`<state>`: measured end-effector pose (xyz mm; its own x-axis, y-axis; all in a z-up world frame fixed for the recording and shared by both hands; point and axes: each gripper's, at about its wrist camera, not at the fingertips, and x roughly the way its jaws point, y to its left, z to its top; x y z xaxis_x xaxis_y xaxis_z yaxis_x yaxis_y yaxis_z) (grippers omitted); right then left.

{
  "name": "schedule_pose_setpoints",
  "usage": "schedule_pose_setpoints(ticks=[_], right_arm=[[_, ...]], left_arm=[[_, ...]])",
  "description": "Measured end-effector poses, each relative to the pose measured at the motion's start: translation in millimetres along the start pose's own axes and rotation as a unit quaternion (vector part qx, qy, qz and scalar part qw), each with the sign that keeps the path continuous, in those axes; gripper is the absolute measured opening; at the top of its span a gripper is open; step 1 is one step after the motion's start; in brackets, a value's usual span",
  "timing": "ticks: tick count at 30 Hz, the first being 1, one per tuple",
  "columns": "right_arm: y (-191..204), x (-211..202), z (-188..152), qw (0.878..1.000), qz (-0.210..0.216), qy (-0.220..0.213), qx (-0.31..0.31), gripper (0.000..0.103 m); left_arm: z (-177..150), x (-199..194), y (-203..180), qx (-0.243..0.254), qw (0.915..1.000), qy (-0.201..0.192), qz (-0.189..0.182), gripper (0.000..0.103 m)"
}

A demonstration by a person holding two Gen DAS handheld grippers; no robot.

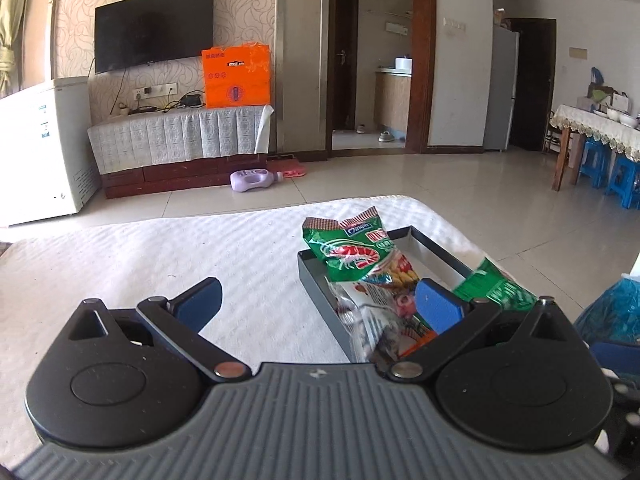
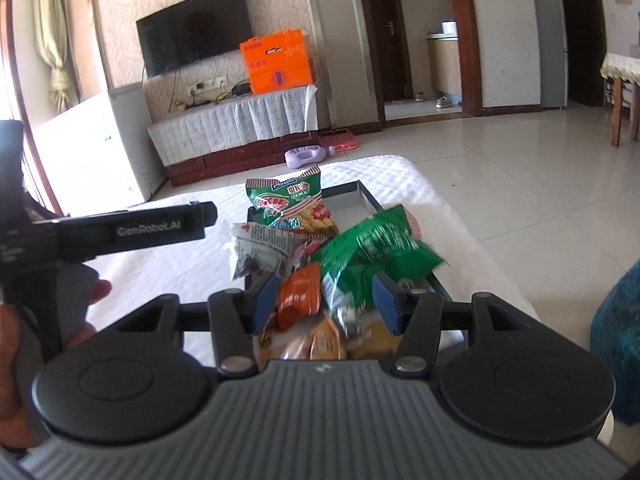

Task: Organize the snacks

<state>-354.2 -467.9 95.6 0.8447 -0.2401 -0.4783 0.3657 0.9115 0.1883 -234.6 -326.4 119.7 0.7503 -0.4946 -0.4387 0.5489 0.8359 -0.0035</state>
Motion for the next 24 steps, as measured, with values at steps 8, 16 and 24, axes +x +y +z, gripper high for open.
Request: schedule_pose_setpoints(ticks=[8,16,24], right_arm=[[10.4,-48.8,-31.4,0.999,0.012,0.035,-0.034,0.068],[-1.2,-63.3,-47.8,0.997,-0.036,0.065,-0.027,0.069],[4.1,-61.8,-68.6,0.990,-0.064,0.113,-0.059,0.075]], left_arm=[[-13.0,-48.8,-8.9,-0.006,0.9999,-0.012,-0.007,0.103],[-28.3,-96.0,-23.3,-0.006,0.9968,-0.053,0.060,0.103],[-45.3,-120.9,-32.2,-0.004,0.9998,-0.017,-0.005,0.103]])
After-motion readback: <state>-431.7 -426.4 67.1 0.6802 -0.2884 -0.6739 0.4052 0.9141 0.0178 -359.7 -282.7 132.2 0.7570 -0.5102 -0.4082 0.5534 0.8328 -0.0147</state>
